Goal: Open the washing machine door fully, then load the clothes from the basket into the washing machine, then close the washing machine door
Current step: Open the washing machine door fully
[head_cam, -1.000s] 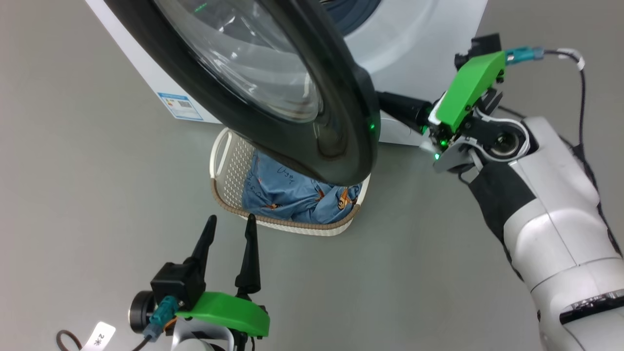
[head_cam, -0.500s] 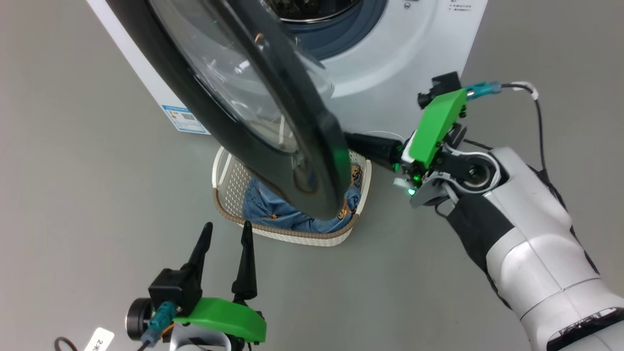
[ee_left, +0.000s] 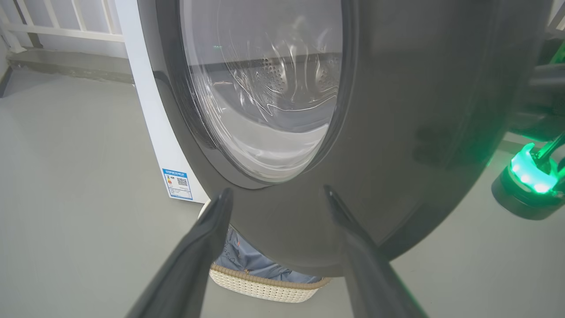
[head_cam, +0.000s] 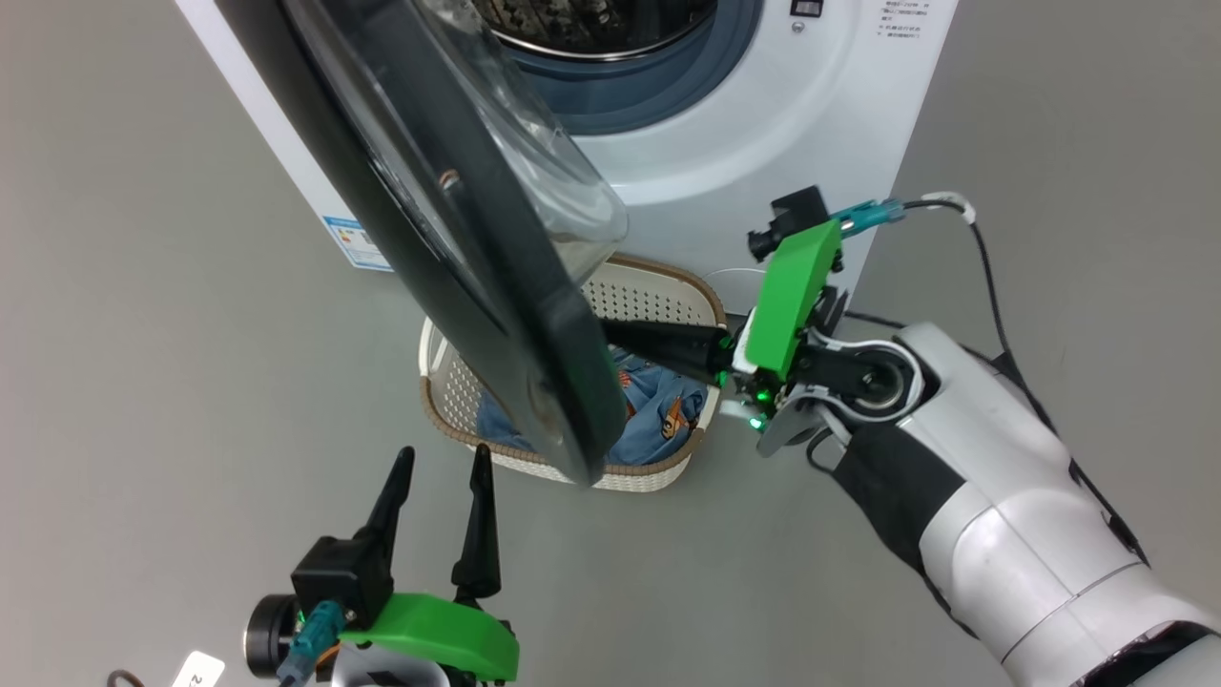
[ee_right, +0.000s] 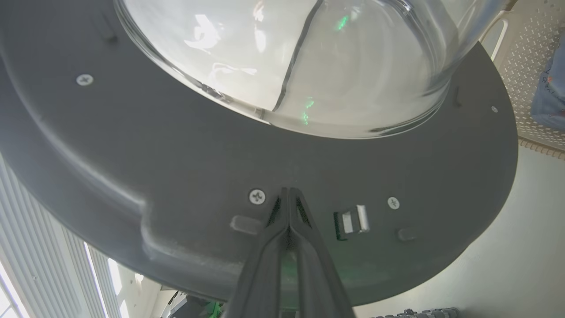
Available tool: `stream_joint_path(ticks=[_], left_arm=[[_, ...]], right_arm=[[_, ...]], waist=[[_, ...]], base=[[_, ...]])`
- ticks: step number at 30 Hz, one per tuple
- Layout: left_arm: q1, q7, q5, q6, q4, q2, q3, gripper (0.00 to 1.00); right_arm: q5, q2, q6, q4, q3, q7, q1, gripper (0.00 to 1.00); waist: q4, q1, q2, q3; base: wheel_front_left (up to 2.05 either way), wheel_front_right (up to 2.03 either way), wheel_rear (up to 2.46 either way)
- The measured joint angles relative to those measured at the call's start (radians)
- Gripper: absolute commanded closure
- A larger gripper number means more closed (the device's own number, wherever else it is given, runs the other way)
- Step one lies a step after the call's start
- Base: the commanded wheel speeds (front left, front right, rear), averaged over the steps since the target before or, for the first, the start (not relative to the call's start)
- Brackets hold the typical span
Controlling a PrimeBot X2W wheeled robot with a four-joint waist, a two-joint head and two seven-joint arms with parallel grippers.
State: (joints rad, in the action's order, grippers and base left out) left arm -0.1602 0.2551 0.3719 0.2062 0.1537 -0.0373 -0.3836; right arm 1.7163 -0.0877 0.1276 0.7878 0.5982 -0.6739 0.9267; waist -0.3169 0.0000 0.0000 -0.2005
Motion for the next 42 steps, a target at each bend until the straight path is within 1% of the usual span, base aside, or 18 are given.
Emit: stream_joint_path(ticks=[12, 20, 24, 27, 30, 31, 32, 33, 36, 39, 42], left_arm=[[0.002, 0.0, 0.0, 0.0, 0.0, 0.0, 0.0, 0.0], [0.022, 0.0, -0.007, 0.001, 0.003, 0.0, 0.015, 0.0], [0.038, 0.0, -0.014, 0.0, 0.006, 0.0, 0.042, 0.0], [0.044, 0.0, -0.028, -0.001, 0.009, 0.0, 0.071, 0.0], [0.072, 0.0, -0.04, -0.01, 0.014, -0.001, 0.11, 0.0], [0.092, 0.0, -0.049, -0.019, 0.017, -0.001, 0.136, 0.0], [0.092, 0.0, -0.049, -0.019, 0.017, -0.001, 0.136, 0.0], [0.106, 0.0, -0.058, -0.027, 0.017, -0.001, 0.16, 0.0], [0.123, 0.0, -0.064, -0.046, 0.015, -0.002, 0.185, 0.0], [0.148, 0.0, -0.068, -0.053, 0.014, -0.002, 0.202, 0.0], [0.18, 0.0, -0.068, -0.053, 0.012, -0.002, 0.22, 0.0]], right_arm=[[0.09, 0.002, 0.0, -0.05, 0.134, 0.026, -0.01, 1.0], [0.101, 0.003, 0.0, -0.048, 0.159, 0.067, -0.012, 1.0], [0.08, -0.005, 0.0, -0.065, 0.158, 0.123, -0.047, 1.0], [0.055, -0.031, 0.0, -0.103, 0.152, 0.174, -0.088, 1.0], [-0.018, -0.07, 0.0, -0.162, 0.158, 0.241, -0.142, 1.0], [-0.077, -0.102, 0.0, -0.21, 0.164, 0.309, -0.18, 1.0], [-0.077, -0.102, 0.0, -0.21, 0.164, 0.309, -0.18, 1.0], [-0.142, -0.134, 0.0, -0.258, 0.172, 0.387, -0.22, 1.0], [-0.268, -0.195, 0.0, -0.321, 0.201, 0.53, -0.284, 1.0], [-0.428, -0.268, 0.0, -0.36, 0.242, 0.696, -0.348, 1.0], [-0.571, -0.312, 0.0, -0.364, 0.258, 0.848, -0.394, 1.0]], waist=[[-0.005, 0.0, 0.0, 0.005], [0.006, 0.0, 0.0, 0.022], [0.02, 0.0, 0.0, 0.043], [0.031, 0.0, 0.0001, 0.064], [0.046, 0.0, 0.0, 0.089], [0.059, 0.0, 0.0, 0.106], [0.059, 0.0, 0.0, 0.106], [0.073, 0.0, 0.0001, 0.124], [0.094, 0.0, 0.0, 0.152], [0.115, 0.0, 0.0001, 0.181], [0.139, 0.0, 0.0001, 0.205]], base=[[0.0, 0.0, 0.0], [0.0, 0.0, 0.0], [0.0, 0.0, 0.0], [0.0, 0.0, 0.0], [0.0, 0.0, 0.0], [0.0, 0.0, 0.0], [0.0, 0.0, 0.0], [0.0, 0.0, 0.0], [0.0, 0.0, 0.0], [0.0, 0.0, 0.0], [0.0, 0.0, 0.0]])
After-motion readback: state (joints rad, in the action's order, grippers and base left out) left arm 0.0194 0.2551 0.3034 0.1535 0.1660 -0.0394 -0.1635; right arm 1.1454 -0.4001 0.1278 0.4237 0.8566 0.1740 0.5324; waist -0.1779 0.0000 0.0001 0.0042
